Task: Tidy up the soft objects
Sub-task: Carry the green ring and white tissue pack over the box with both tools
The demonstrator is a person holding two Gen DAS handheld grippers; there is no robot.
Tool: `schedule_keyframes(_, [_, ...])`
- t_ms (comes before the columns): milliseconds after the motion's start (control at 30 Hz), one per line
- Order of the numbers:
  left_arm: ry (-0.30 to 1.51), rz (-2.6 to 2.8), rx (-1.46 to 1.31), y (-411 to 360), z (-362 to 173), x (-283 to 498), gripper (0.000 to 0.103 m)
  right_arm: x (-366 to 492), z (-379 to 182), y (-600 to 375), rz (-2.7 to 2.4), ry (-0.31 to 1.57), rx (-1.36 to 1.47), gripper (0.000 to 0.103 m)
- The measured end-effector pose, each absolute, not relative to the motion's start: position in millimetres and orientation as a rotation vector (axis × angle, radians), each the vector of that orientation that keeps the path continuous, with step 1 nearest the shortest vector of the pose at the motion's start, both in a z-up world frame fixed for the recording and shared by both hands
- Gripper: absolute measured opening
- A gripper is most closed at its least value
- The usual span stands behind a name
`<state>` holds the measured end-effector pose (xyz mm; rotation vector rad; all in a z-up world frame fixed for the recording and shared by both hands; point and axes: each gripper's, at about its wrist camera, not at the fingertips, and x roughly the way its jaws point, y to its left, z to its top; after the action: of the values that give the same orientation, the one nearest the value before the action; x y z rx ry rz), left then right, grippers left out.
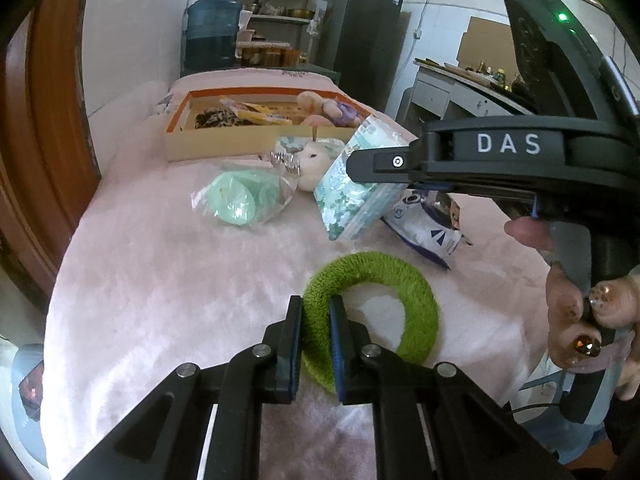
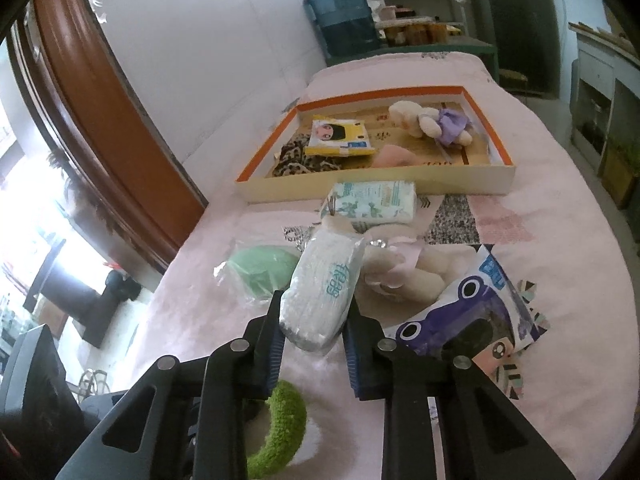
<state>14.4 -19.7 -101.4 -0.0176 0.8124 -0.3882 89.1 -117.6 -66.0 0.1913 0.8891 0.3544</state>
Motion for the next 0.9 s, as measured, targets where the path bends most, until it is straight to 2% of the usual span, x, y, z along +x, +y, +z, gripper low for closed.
schedule_keyframes(900, [0.686, -0.282, 0.009, -8, -40, 56, 0.013, 95, -10, -143, 0.33, 0.729, 0.12, 0.026])
